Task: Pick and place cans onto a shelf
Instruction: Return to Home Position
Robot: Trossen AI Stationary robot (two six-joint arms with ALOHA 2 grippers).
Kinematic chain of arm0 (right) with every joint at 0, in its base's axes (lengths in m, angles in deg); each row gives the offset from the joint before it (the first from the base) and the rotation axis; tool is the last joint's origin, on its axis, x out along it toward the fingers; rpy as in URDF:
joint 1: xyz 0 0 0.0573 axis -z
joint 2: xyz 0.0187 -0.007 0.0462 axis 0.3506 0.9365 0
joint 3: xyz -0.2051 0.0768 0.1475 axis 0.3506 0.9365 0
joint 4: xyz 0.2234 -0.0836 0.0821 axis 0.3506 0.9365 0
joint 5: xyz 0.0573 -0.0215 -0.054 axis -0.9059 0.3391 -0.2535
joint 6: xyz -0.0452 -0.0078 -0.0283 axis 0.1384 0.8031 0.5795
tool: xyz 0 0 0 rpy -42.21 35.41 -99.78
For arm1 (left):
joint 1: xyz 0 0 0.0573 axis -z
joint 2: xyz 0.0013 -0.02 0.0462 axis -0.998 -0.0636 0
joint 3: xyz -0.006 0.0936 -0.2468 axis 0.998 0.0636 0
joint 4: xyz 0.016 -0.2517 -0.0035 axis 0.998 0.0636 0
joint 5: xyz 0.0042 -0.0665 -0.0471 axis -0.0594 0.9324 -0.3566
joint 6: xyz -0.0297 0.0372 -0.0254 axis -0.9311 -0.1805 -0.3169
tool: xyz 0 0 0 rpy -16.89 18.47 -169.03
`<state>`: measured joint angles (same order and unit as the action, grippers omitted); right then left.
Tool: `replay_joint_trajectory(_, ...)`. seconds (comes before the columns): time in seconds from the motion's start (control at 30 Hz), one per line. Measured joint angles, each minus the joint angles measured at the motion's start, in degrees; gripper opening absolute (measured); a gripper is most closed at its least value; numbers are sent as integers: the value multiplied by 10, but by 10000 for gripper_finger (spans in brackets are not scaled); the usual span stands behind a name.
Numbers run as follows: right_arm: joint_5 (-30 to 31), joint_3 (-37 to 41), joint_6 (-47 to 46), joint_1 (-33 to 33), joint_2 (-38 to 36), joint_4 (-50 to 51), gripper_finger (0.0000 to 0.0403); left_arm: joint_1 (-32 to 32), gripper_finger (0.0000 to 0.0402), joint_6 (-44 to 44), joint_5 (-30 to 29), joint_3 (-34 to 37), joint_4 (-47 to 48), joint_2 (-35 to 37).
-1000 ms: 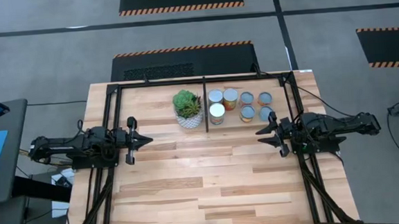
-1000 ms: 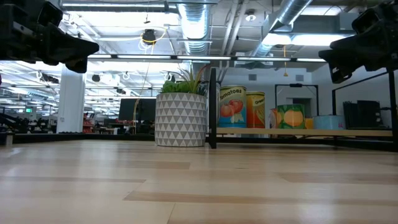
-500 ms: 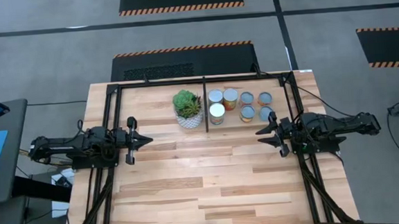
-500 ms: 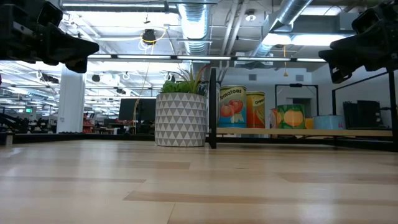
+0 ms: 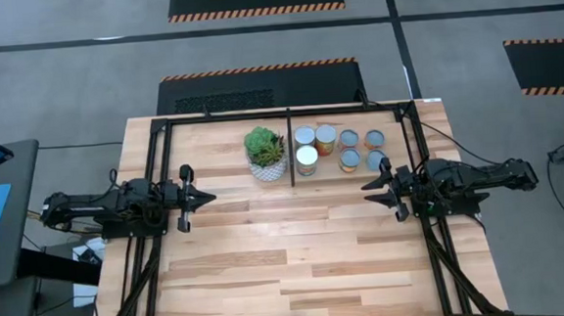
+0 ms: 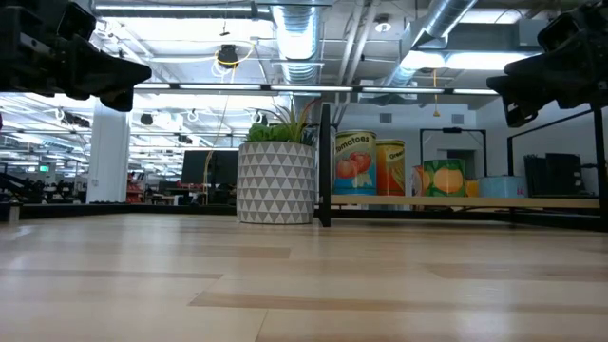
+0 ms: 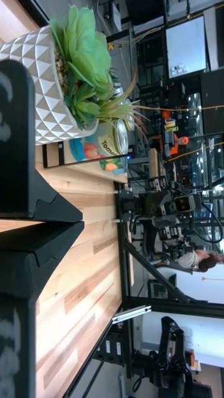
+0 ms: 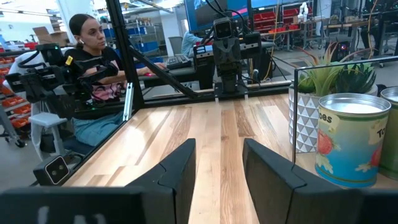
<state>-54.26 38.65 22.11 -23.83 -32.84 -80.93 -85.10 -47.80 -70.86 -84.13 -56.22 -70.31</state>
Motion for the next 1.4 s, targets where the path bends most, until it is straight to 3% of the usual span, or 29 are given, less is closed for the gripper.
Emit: replay_joint_trajectory(1.4, 0, 0, 0, 0, 0, 0, 159, 0, 0, 0, 0, 0, 0, 0)
